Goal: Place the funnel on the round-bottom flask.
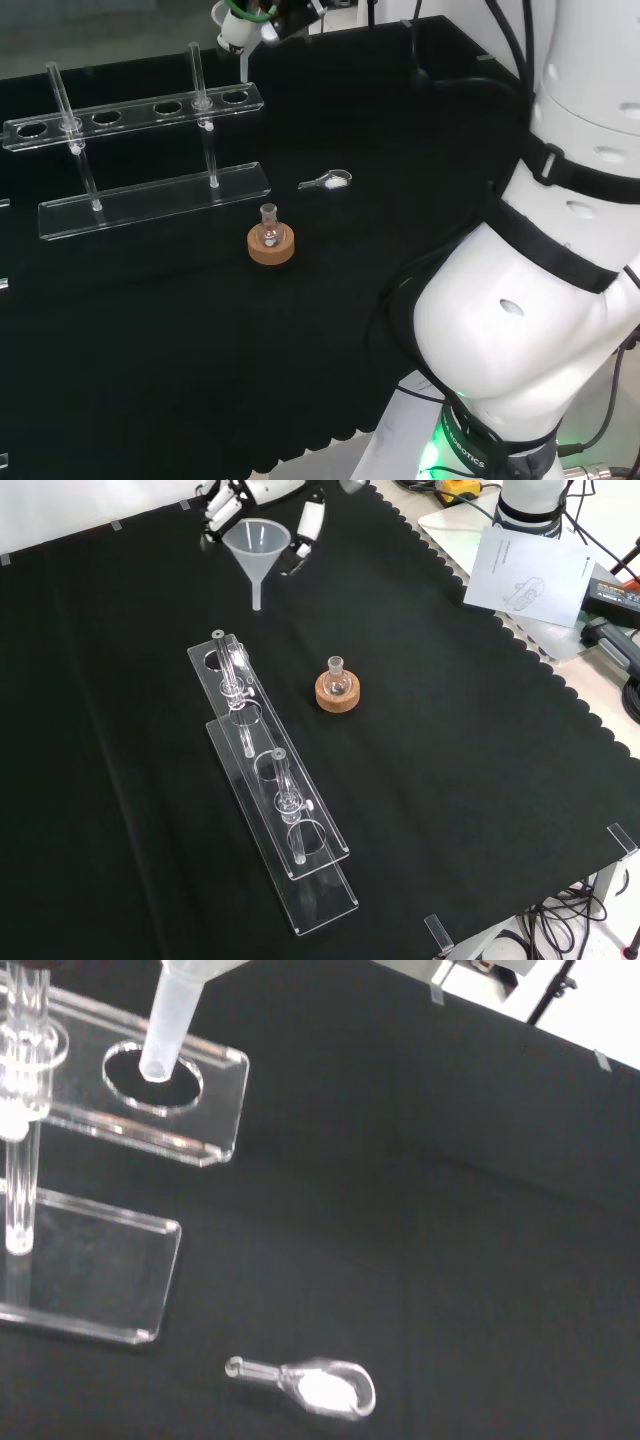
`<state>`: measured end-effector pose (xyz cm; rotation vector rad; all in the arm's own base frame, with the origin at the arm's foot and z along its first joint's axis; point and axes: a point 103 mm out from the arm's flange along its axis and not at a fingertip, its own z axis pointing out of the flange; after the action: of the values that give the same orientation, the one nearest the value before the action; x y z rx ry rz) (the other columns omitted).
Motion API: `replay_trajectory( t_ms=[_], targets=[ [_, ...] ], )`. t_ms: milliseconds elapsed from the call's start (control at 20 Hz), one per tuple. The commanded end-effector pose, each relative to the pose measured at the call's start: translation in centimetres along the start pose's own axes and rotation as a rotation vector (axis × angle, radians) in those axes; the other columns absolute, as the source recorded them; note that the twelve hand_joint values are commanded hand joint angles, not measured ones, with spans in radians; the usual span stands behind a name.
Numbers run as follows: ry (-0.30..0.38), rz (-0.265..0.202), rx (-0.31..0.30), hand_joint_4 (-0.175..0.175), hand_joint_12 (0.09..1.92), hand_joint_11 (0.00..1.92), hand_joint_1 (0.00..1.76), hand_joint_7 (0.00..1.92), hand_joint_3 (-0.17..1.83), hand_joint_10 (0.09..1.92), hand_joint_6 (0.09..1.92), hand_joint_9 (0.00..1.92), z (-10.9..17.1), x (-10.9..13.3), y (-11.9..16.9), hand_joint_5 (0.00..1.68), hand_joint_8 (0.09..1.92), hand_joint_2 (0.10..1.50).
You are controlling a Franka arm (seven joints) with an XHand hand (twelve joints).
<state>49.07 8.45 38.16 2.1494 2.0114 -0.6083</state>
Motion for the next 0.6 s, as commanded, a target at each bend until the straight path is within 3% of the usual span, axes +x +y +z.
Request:
replay_trajectory(
  t_ms=[50,600],
  targets=[
    [-0.027,0.044,0.028,-0.062,1.18,0.7,0.74,0.76,0.52,0.64,0.68,1.16,1.3,0.4,-4.6,0.67,0.82,0.82],
    [-0.056,0.06,0.087,-0.064,1.18,0.71,0.76,0.75,0.52,0.64,0.7,1.14,5.1,1.8,-8.0,0.67,0.82,0.81]
  ],
)
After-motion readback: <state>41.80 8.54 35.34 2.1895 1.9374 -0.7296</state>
